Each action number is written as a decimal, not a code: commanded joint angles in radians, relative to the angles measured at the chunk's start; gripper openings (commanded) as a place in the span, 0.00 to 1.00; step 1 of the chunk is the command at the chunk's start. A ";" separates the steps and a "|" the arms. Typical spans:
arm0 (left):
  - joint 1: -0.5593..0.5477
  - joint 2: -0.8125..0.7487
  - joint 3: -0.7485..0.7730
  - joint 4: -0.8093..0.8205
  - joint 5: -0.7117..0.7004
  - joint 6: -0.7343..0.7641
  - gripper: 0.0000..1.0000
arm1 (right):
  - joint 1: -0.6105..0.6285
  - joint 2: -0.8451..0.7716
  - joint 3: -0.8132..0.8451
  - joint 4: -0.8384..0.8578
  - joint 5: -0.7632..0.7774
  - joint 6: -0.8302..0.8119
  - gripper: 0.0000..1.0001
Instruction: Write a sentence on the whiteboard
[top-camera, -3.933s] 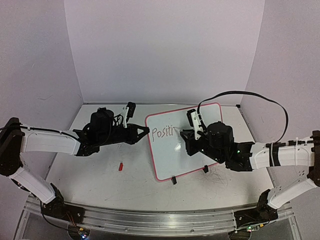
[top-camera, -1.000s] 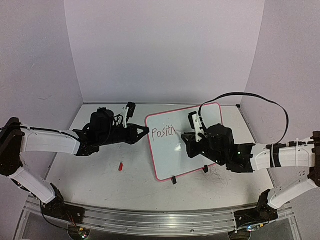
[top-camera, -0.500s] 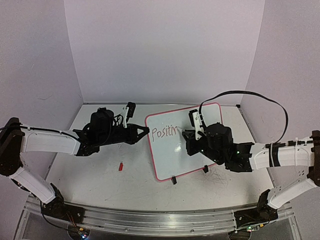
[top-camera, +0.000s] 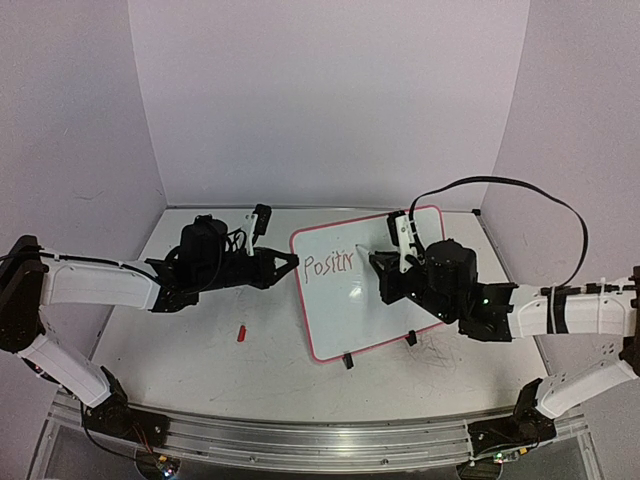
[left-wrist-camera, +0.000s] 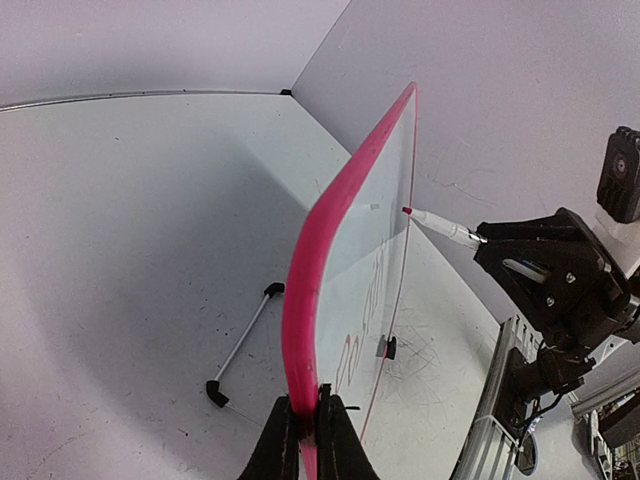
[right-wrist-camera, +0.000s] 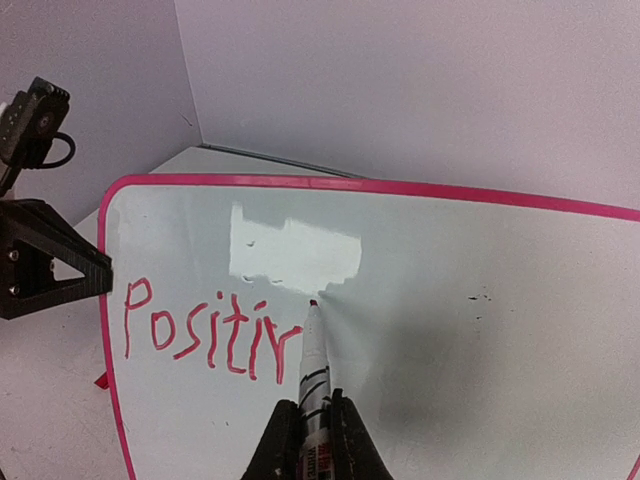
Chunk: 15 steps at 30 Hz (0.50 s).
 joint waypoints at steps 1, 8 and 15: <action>0.006 -0.031 0.023 -0.006 -0.025 0.036 0.00 | -0.008 0.012 0.022 0.030 -0.028 -0.006 0.00; 0.006 -0.033 0.022 -0.006 -0.027 0.037 0.00 | -0.009 0.037 0.043 0.030 -0.039 -0.018 0.00; 0.006 -0.031 0.023 -0.006 -0.025 0.037 0.00 | -0.008 0.058 0.049 0.007 0.017 -0.006 0.00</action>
